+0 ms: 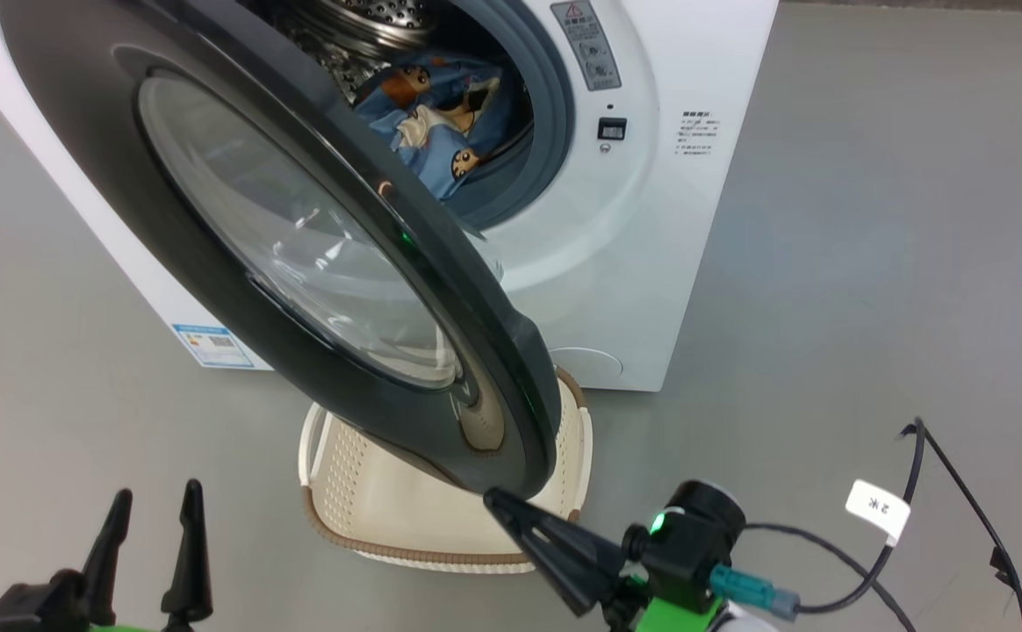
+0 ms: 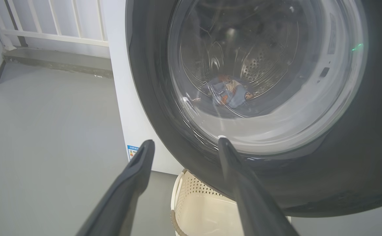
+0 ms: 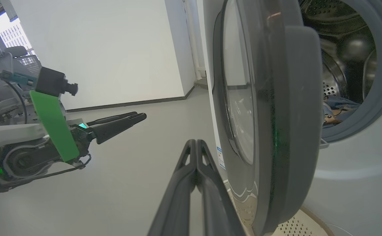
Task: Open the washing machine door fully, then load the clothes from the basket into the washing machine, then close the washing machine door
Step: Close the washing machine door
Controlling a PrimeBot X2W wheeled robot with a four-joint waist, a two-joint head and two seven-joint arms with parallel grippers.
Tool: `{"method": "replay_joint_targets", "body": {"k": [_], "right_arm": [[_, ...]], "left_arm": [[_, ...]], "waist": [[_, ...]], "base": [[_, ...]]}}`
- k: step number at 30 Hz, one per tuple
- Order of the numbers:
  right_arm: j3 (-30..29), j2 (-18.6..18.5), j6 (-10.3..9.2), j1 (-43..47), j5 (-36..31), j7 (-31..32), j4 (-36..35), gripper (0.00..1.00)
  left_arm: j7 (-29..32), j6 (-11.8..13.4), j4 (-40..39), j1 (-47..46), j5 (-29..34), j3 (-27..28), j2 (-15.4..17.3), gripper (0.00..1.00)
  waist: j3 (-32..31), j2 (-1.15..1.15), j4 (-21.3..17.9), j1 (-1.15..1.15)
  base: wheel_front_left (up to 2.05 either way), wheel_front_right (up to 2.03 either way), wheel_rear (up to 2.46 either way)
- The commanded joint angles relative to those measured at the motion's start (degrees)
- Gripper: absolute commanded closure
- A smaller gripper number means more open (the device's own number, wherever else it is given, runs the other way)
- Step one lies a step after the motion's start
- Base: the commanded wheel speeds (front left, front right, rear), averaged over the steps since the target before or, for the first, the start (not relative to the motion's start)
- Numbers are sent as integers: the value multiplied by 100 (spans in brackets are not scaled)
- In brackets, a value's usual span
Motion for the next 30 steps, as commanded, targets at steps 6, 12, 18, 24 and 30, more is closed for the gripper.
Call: {"method": "replay_joint_targets", "body": {"k": [6, 12, 18, 24, 30], "right_arm": [[-81, 189, 9, -421, 163, -28, 158, 100], [-340, 269, 9, -621, 135, -28, 369, 100], [-696, 291, 9, -768, 33, -28, 485, 100], [-1040, 284, 9, -912, -67, -28, 566, 100], [-1356, 268, 9, -1223, -173, -28, 701, 100]], "left_arm": [[-37, -8, -109, -399, 8, 150, 62, 0], [-37, -8, -119, -499, -6, 122, 50, 0], [-37, -8, -128, -587, -19, 111, 38, 0], [-37, -8, -185, -663, 0, 96, -13, 0], [-37, -8, -238, -840, 23, 25, -85, 0]], "waist": [[132, 0, 26, 0], [243, 0, 62, 0], [359, 0, 93, 0], [499, 0, 121, 0], [749, 0, 174, 0]], "base": [[0, 0, 0], [0, 0, 0], [0, 0, 0], [0, 0, 0], [0, 0, 0]]}}
